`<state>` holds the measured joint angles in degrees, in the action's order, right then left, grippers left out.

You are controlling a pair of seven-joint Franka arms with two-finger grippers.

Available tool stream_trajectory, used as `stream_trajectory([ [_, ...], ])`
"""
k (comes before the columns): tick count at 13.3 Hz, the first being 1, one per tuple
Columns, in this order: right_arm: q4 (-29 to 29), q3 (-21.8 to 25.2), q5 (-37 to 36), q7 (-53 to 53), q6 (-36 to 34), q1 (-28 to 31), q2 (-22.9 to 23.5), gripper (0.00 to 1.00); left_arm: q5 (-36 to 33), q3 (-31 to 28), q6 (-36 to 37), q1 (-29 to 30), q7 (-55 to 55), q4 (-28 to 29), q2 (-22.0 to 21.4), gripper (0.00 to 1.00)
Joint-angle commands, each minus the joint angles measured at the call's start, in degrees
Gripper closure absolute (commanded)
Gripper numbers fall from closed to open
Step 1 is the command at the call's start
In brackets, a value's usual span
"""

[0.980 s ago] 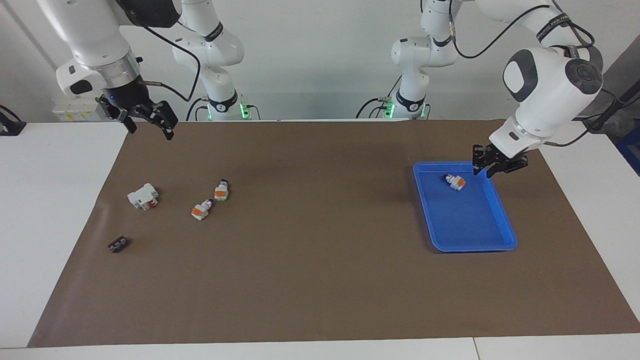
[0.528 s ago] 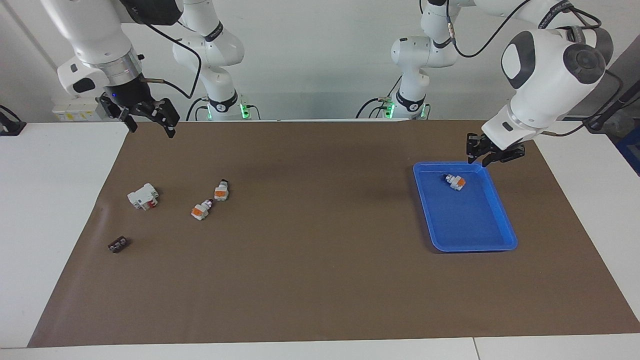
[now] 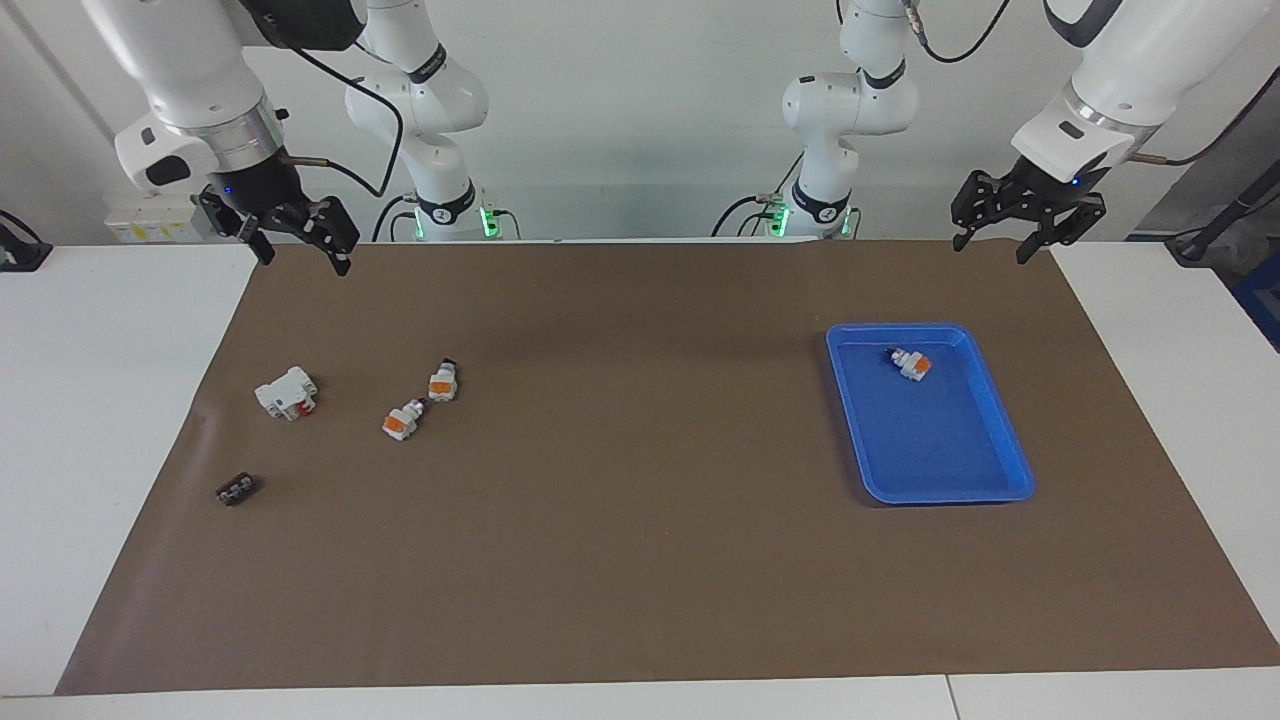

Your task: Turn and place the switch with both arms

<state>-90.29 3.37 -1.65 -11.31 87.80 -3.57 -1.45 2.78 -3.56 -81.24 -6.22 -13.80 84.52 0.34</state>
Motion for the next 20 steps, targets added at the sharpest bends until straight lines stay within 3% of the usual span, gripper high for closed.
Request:
stream_trajectory([
  [1,-0.32,-0.03,0.15,0.94,-0.70,-0.03,-0.74,0.00,-1.02,0.13,-1.29,-0.28,1.76,2.14,-1.04,0.00],
  [8,-0.77,-0.03,0.33,1.46,-0.96,-0.12,-1.36,0.00,-3.12,0.66,-5.42,-1.07,7.83,7.15,-3.24,0.00],
  [20,-1.20,-0.38,0.25,1.29,-1.14,-0.03,-1.71,0.00,-3.66,0.75,-9.99,-0.72,7.56,8.21,-3.50,0.00],
])
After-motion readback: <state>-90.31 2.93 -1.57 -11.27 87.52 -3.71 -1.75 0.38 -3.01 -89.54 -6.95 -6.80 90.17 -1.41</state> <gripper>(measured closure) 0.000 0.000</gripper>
